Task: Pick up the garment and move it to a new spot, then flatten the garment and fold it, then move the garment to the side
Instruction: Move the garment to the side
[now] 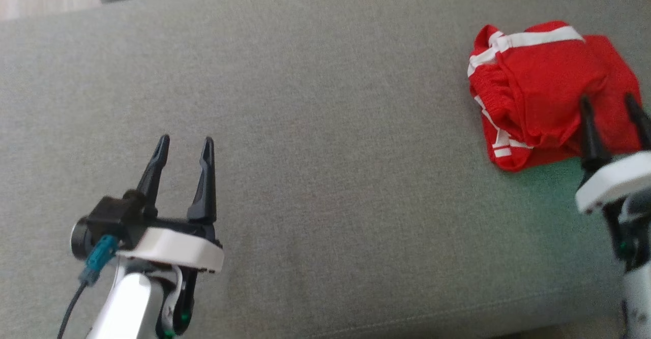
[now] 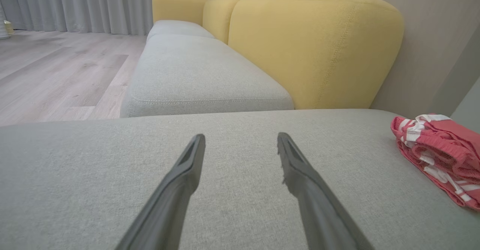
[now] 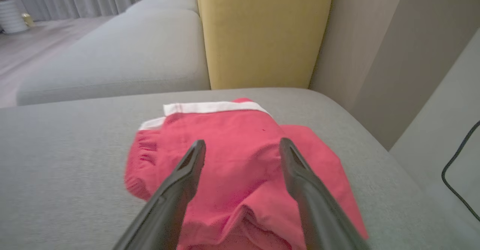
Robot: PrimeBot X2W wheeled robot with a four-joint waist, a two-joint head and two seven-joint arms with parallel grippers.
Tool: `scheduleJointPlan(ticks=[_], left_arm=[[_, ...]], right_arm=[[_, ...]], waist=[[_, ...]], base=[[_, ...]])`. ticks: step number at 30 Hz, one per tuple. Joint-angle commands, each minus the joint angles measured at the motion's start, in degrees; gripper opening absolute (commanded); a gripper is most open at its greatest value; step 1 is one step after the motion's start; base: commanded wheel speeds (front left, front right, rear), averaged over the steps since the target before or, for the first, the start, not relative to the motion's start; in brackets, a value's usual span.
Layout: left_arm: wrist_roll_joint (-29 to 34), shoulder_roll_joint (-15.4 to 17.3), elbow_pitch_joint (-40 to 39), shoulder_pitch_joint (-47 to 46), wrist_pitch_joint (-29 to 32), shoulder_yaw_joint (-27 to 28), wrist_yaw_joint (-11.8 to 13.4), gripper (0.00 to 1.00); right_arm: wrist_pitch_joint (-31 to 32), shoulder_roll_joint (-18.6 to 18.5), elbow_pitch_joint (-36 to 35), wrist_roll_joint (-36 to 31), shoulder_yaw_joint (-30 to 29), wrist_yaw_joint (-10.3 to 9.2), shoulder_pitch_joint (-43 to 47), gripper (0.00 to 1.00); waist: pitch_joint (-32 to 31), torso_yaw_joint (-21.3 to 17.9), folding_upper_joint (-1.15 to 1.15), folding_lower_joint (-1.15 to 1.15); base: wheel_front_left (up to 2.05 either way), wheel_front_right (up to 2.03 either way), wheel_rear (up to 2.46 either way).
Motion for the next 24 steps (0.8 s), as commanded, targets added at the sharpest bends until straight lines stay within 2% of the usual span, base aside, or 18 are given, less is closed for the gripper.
scheduleJointPlan(ticks=[1,6,10,15,24], left_arm=[[-0.27,1.05,-1.87,-0.66,-0.49,2.52,0.58,1.0],[-1.0,1.08,-2.11,1.47,-0.21,2.97,1.47,1.0],[-1.25,1.45,-2.06,3.34,0.13,3.28,2.23,1.0],[-1.5,2.22,-2.39,5.63,0.54,3.71,2.96,1.0],[-1.78,3.94,-3.73,9.75,1.61,3.56,3.08,1.0]], right_arm=[[-0.51,0.45,-5.09,-0.94,0.73,0.37,0.92,1.0],[-0.85,6.23,-16.96,-3.6,2.68,0.37,7.04,1.0],[-1.4,9.18,-21.75,-5.4,5.47,0.37,10.53,1.0],[-2.49,10.85,-23.27,-7.02,7.74,0.37,13.44,1.0],[-2.24,11.82,-24.07,-7.18,7.15,0.37,19.36,1.0]], waist=[[-1.6,0.68,0.0,0.0],[-4.16,3.39,0.0,0.0],[-6.09,6.03,0.0,0.0],[-8.33,8.31,0.0,0.0],[-11.9,9.37,0.0,0.0]], base=[[0.0,0.0,0.0],[0.0,0.0,0.0],[0.0,0.0,0.0],[0.0,0.0,0.0],[0.0,0.0,0.0]])
